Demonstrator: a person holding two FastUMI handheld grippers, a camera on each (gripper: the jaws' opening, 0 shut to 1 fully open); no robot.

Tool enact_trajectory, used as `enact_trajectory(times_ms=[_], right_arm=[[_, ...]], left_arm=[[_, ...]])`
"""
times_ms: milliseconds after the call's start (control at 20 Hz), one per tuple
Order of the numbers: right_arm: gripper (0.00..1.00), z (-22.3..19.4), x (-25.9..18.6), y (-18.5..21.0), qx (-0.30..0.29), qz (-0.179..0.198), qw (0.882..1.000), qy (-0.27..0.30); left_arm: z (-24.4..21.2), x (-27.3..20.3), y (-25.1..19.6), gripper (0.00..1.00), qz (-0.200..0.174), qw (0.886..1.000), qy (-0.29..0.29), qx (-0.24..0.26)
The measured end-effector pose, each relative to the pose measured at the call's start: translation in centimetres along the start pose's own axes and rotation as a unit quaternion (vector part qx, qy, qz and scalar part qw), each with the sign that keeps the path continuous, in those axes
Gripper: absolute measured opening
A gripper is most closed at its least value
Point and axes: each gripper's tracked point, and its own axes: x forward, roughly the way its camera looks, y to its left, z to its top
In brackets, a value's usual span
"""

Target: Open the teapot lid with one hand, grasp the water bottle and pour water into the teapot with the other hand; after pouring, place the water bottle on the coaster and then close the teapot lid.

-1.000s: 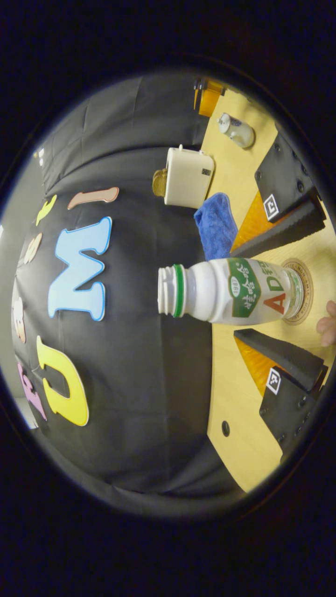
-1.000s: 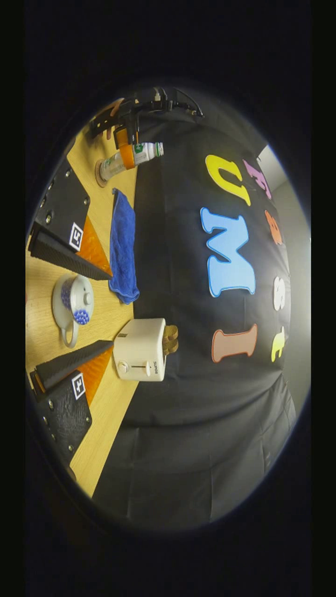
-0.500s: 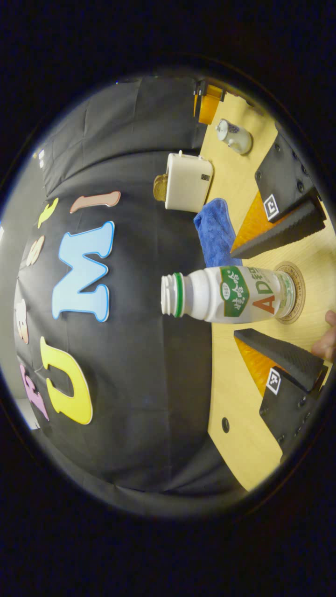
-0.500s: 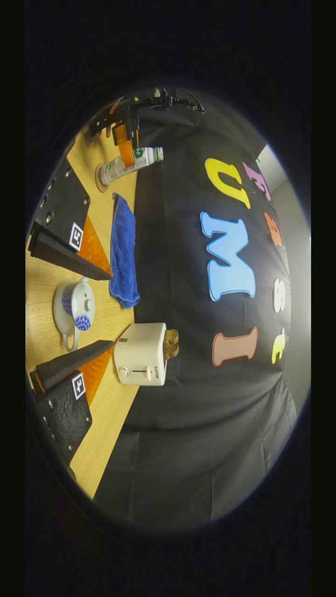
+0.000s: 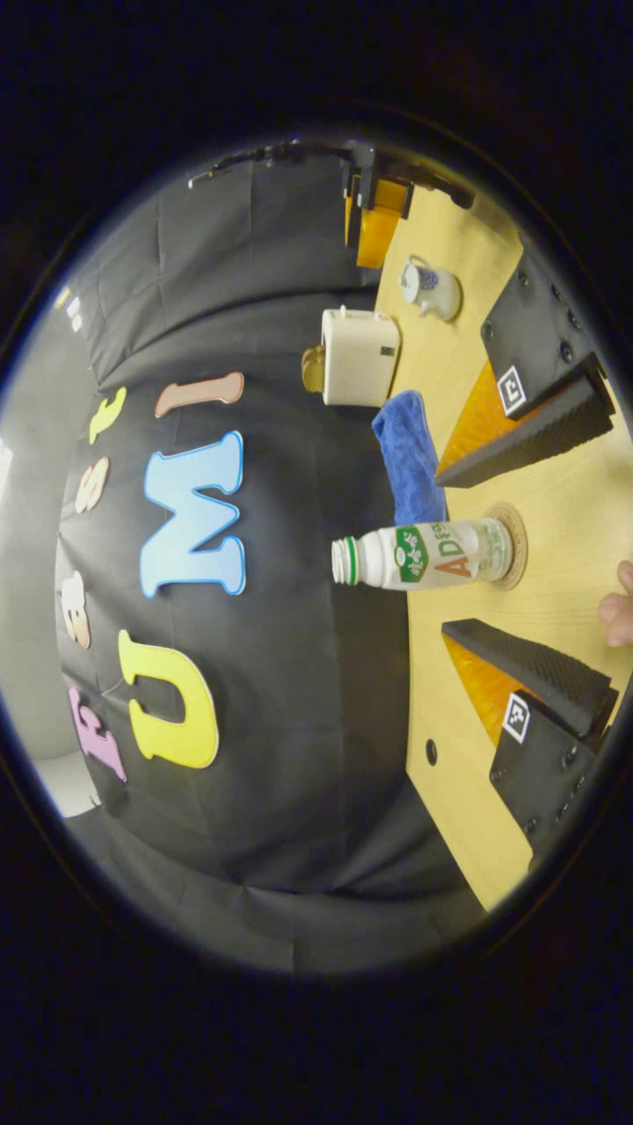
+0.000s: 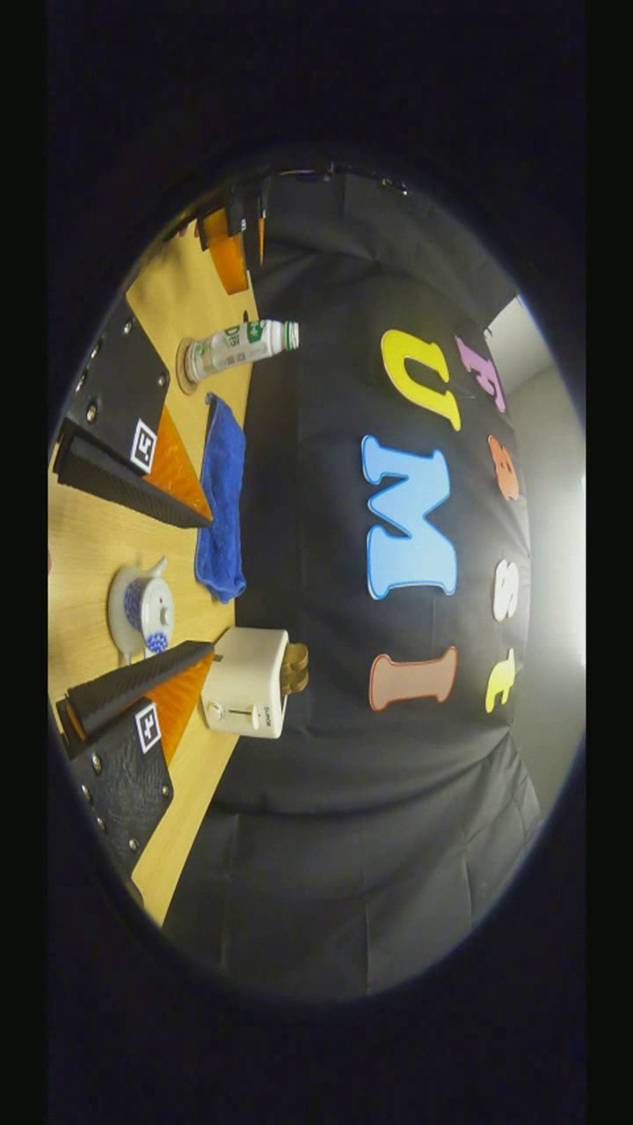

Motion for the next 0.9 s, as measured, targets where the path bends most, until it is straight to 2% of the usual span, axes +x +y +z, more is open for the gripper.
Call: enact_trajectory(times_ms=[150, 250, 300, 350, 450, 550, 700, 800, 900], right_arm=[[0.80, -0.3, -2.9, 3.2, 0.007, 0.025, 1.000, 0.006], [0.80, -0.9, -4.5, 4.4, 0.011, 0.027, 1.000, 0.011], [0.60, -1.3, -5.2, 4.7, 0.011, 0.023, 1.000, 0.010], [0.80, -1.5, -5.8, 4.8, 0.008, 0.017, 1.000, 0.008], [0.81, -2.8, -6.6, 5.4, 0.006, 0.015, 1.000, 0.018], [0.83, -3.9, -7.0, 6.0, 0.003, 0.018, 0.999, 0.028], [0.83, -5.8, -7.3, 5.9, 0.003, 0.011, 0.999, 0.046], [0.85, -4.8, -7.7, 6.5, 0.006, 0.012, 1.000, 0.020], [0.87, -4.8, -8.4, 7.4, 0.006, 0.029, 0.999, 0.012]], left_arm=[[0.9, -2.9, -2.9, 0.98, -0.004, 1.000, -0.020, -0.005], [0.0, -4.3, -4.8, 1.00, -0.004, 1.000, -0.019, -0.015], [-0.8, -4.8, -5.9, 1.00, -0.008, 1.000, -0.016, -0.018], [-1.4, -5.1, -6.4, 1.00, -0.001, 1.000, -0.013, -0.021], [-2.6, -6.4, -6.4, 1.00, 0.025, 0.999, -0.006, -0.036], [-2.9, -6.9, -7.2, 1.00, 0.026, 0.999, -0.011, -0.045], [-2.9, -8.1, -6.7, 1.00, 0.055, 0.998, -0.018, -0.023], [-2.8, -7.7, -8.4, 1.00, 0.056, 0.998, -0.016, -0.005], [-2.9, -8.6, -8.2, 1.00, 0.051, 0.998, -0.017, -0.010]])
